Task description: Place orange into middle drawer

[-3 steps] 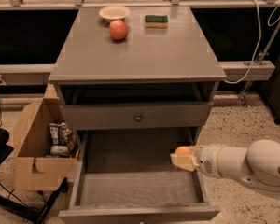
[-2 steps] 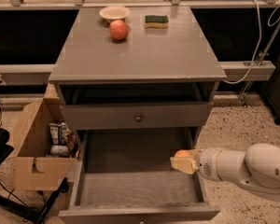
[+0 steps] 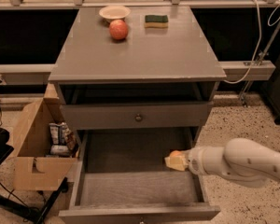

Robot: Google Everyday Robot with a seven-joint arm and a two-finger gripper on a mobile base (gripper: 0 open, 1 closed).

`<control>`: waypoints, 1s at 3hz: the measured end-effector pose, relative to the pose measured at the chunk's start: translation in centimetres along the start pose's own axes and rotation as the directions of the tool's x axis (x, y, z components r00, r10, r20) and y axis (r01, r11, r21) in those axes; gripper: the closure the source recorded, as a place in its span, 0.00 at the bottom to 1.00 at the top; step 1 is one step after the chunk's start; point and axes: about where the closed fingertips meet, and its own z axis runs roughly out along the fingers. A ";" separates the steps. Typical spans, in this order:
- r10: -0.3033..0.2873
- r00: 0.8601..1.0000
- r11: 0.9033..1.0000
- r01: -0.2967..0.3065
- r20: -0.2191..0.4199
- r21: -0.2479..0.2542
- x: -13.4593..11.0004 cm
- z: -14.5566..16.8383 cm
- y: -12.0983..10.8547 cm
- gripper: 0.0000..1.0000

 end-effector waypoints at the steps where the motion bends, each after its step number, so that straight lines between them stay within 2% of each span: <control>1: 0.014 0.998 1.000 -0.016 -0.065 -0.017 0.9 8.2 -1.9 1.00; 2: 0.056 0.993 0.997 -0.061 -0.100 -0.050 2.5 15.1 -3.0 1.00; 3: 0.083 0.989 0.993 -0.093 -0.126 -0.077 4.2 20.1 -3.6 1.00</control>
Offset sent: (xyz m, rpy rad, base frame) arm 0.0972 0.0840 -0.2096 0.0526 0.2048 0.0223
